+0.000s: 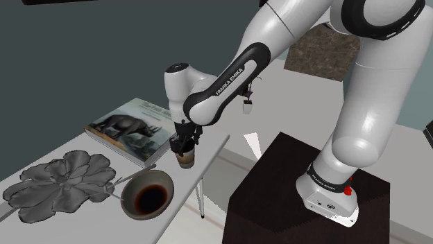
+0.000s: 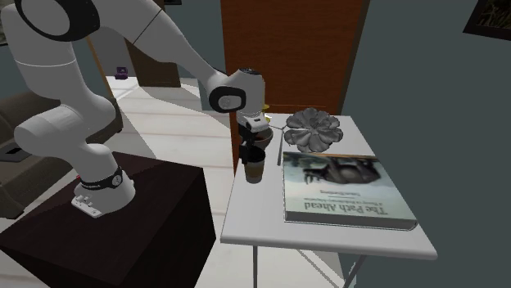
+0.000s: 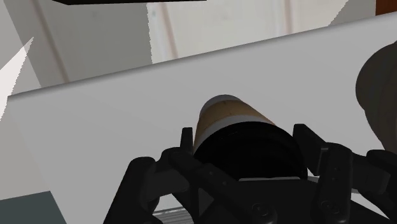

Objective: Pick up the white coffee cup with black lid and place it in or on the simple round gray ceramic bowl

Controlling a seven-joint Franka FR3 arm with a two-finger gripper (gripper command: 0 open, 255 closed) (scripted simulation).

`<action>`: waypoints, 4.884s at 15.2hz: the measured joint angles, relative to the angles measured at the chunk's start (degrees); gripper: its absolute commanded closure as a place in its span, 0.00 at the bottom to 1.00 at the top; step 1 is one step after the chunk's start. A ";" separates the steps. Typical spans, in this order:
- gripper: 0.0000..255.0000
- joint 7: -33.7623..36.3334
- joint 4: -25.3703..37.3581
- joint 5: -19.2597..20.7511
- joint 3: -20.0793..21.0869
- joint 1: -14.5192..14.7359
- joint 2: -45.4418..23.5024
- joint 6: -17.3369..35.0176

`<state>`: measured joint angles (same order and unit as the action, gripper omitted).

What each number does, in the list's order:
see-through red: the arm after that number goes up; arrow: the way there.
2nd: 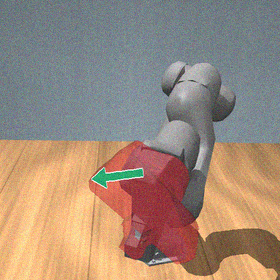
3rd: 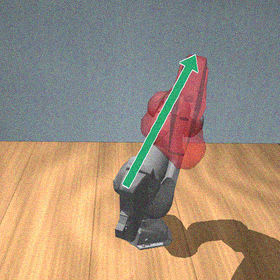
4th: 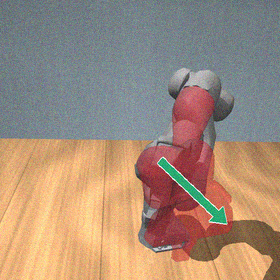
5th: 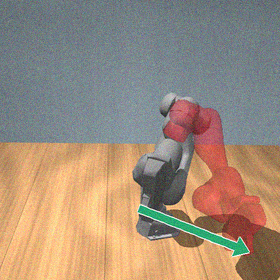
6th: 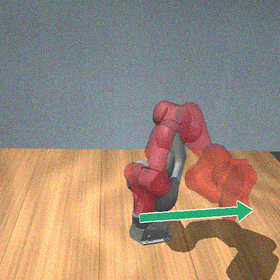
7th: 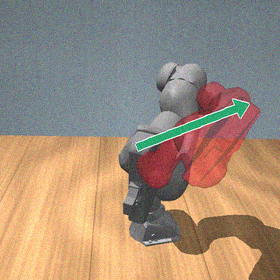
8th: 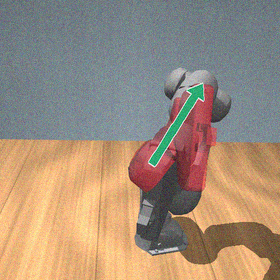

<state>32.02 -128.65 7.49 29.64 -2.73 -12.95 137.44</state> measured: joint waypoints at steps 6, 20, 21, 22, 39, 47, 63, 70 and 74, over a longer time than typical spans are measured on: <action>1.00 -1.51 0.81 -2.32 0.83 -0.59 2.89 -3.42; 1.00 -5.16 4.37 -7.69 1.70 -1.61 10.63 -13.56; 1.00 -5.44 4.61 -8.05 1.69 -1.67 11.22 -14.31; 1.00 -5.48 5.22 -8.16 1.70 -1.67 11.40 -15.07; 1.00 -0.77 14.86 -9.24 4.38 0.77 13.04 -26.01; 1.00 11.96 26.36 -4.34 9.21 7.26 4.90 -30.82; 1.00 21.06 28.06 1.71 10.36 13.35 -3.88 -25.82; 1.00 21.74 24.85 3.18 9.68 13.61 -5.76 -21.14; 1.00 22.22 23.88 3.90 9.38 13.90 -6.69 -19.45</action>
<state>54.24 -104.77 11.40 39.01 11.17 -19.64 117.99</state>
